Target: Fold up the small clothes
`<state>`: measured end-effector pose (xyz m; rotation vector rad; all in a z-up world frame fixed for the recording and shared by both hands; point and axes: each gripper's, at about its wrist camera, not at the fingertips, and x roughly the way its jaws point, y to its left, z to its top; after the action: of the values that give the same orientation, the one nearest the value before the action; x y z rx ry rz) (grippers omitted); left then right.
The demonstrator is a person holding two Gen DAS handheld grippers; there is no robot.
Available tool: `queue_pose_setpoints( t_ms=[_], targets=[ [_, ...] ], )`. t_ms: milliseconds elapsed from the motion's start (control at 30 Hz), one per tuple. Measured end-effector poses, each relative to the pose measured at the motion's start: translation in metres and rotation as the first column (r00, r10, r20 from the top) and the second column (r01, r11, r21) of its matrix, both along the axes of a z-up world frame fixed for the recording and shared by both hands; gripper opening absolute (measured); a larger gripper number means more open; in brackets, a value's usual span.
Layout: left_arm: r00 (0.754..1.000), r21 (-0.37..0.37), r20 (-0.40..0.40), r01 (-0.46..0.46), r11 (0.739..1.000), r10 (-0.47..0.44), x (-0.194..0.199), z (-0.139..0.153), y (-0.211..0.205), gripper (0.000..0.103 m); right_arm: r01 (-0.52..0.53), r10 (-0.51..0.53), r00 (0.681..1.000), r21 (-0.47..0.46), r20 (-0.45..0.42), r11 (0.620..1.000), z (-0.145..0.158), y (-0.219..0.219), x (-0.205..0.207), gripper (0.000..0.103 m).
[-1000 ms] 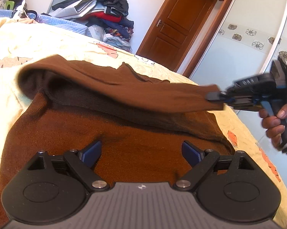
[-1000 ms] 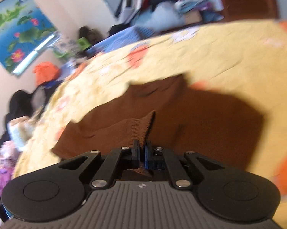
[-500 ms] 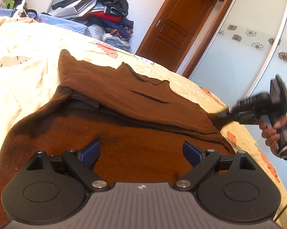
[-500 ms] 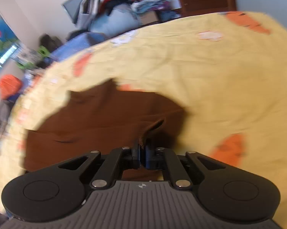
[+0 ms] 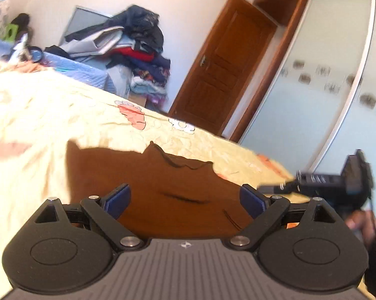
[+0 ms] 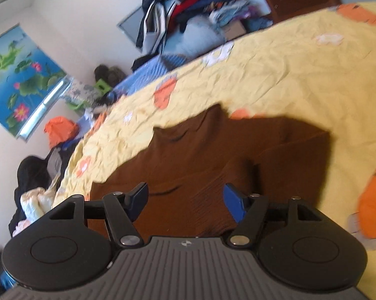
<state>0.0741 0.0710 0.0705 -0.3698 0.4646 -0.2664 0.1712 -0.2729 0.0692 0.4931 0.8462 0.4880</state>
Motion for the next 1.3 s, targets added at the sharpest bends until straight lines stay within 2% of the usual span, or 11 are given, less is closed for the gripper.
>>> queue_pose_setpoints(
  t_ms=[133, 333, 467, 567, 800, 833, 900, 1100, 1167, 1233, 1300],
  targets=[
    [0.972, 0.136, -0.228, -0.025, 0.990, 0.056, 0.069, -0.036, -0.001, 0.094, 0.000, 0.000, 1.000, -0.098, 0.004, 0.995, -0.034, 0.014, 0.014, 0.073],
    [0.985, 0.402, -0.166, 0.034, 0.915, 0.036, 0.065, -0.044, -0.029, 0.095, 0.008, -0.005, 0.998, -0.048, 0.060, 0.999, -0.041, 0.004, 0.005, 0.071],
    [0.998, 0.381, -0.054, -0.011, 0.924, 0.034, 0.044, -0.020, -0.007, 0.095, 0.093, -0.097, 0.991, 0.046, 0.091, 0.995, -0.012, -0.027, -0.006, 0.081],
    [0.988, 0.361, -0.077, -0.095, 0.928, 0.131, 0.051, -0.021, 0.030, 0.096, 0.279, -0.264, 0.949, -0.069, 0.174, 0.958, -0.001, -0.065, -0.008, 0.092],
    [0.941, 0.045, -0.277, -0.191, 0.980, 0.197, 0.089, -0.043, 0.088, 0.092, 0.298, -0.296, 0.954, -0.162, 0.040, 0.941, -0.040, -0.083, 0.025, 0.051],
    [0.945, 0.066, -0.268, -0.178, 0.982, 0.190, 0.092, -0.044, 0.082, 0.086, 0.266, -0.262, 0.964, -0.170, 0.046, 0.949, -0.041, -0.075, 0.028, 0.015],
    [0.946, 0.171, -0.261, -0.151, 0.974, 0.192, 0.104, -0.044, 0.066, 0.029, 0.232, -0.231, 0.973, -0.194, 0.026, 0.953, -0.045, -0.064, 0.036, 0.014],
    [0.956, 0.411, -0.165, -0.157, 0.898, 0.243, 0.105, -0.047, 0.043, 0.024, 0.303, -0.292, 0.953, -0.176, 0.082, 0.937, -0.050, -0.067, 0.028, 0.011],
    [0.952, 0.430, -0.151, -0.178, 0.885, 0.265, 0.091, -0.040, 0.040, 0.025, 0.314, -0.300, 0.949, -0.191, 0.101, 0.930, -0.048, -0.058, 0.020, 0.030],
    [0.956, 0.383, -0.139, -0.190, 0.904, 0.260, 0.063, -0.030, 0.043, 0.028, 0.289, -0.283, 0.957, -0.118, 0.064, 0.950, -0.042, -0.059, 0.003, 0.075],
    [0.968, 0.319, -0.110, -0.180, 0.931, 0.225, 0.025, -0.023, 0.050, 0.062, 0.238, -0.231, 0.969, -0.082, 0.093, 0.968, -0.032, -0.059, -0.022, 0.088]
  ],
)
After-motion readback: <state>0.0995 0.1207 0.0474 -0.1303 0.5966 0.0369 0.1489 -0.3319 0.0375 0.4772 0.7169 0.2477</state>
